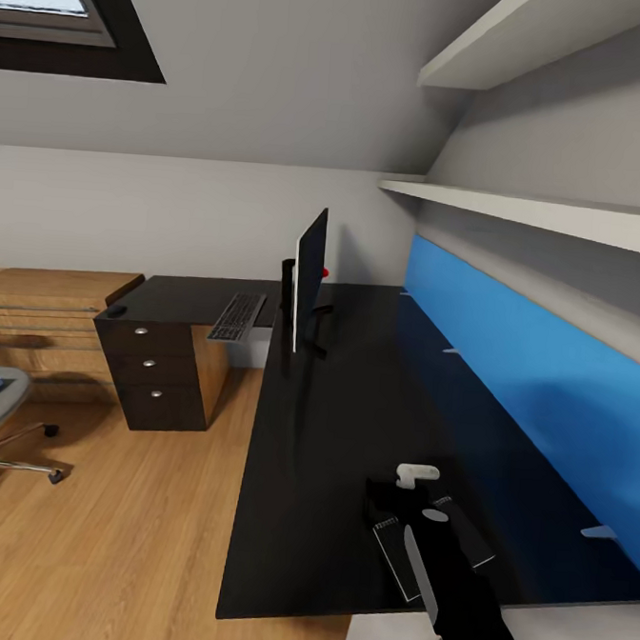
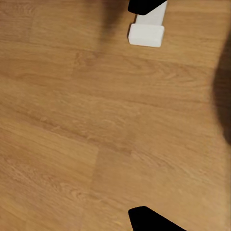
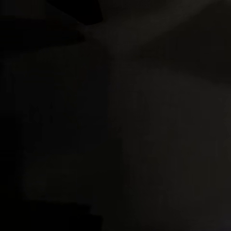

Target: In the bedroom, organize the workspace by keeping the computer under the desk, ensuring the monitor is on the desk, placing the keyboard on the desk next to the monitor, placing the mouse on the desk next to the keyboard, moving the folder from the swivel chair onto the desk next to the mouse, stacking the notebook on top of the folder with the pen on top of the notebook, and positioning the swivel chair next to the desk.

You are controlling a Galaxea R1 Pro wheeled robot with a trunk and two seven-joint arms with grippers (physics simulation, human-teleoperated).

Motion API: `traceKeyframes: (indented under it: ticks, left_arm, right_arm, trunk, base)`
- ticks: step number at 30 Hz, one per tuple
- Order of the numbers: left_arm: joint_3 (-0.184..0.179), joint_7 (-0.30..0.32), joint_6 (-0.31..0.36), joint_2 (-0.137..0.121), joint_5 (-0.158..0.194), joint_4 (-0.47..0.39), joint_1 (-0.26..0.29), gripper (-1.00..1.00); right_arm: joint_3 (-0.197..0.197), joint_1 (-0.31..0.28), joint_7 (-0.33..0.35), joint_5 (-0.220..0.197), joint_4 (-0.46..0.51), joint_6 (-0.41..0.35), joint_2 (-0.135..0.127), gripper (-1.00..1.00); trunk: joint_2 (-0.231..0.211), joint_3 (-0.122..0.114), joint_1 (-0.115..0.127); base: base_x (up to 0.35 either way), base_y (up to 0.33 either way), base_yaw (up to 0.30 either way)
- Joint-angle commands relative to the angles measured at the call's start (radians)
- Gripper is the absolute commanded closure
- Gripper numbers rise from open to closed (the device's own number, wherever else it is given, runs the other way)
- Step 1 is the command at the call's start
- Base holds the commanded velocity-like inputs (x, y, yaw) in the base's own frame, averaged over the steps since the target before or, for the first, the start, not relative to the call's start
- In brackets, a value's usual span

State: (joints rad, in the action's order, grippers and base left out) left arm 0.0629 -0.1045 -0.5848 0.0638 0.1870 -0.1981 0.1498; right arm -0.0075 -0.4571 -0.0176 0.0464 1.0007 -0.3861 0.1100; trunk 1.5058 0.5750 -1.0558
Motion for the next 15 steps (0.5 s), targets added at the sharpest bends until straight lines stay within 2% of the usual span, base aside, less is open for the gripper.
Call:
traceKeyframes:
  ticks: [1,9,15]
  left_arm:
    - [0.006,0.000,-0.003,0.001,-0.003,0.000,0.001,-1.00]
    - [0.006,-0.001,-0.003,0.001,-0.002,0.000,0.001,-1.00]
    - [0.006,-0.001,-0.003,0.001,-0.001,0.000,0.001,-1.00]
  right_arm:
    - [-0.002,0.000,-0.004,-0.001,-0.005,-0.010,0.000,-1.00]
    - [-0.002,0.000,-0.004,0.000,-0.005,-0.010,0.000,-1.00]
    - [-0.002,0.000,-0.004,0.005,0.015,-0.010,0.000,-1.00]
  trunk:
    - [0.000,0.001,0.000]
    - [0.000,0.001,0.000]
    - [0.042,0.020,-0.023]
  base:
    - [-0.002,-0.002,0.000]
    - [0.000,0.000,0.000]
    - [0.000,0.000,0.000]
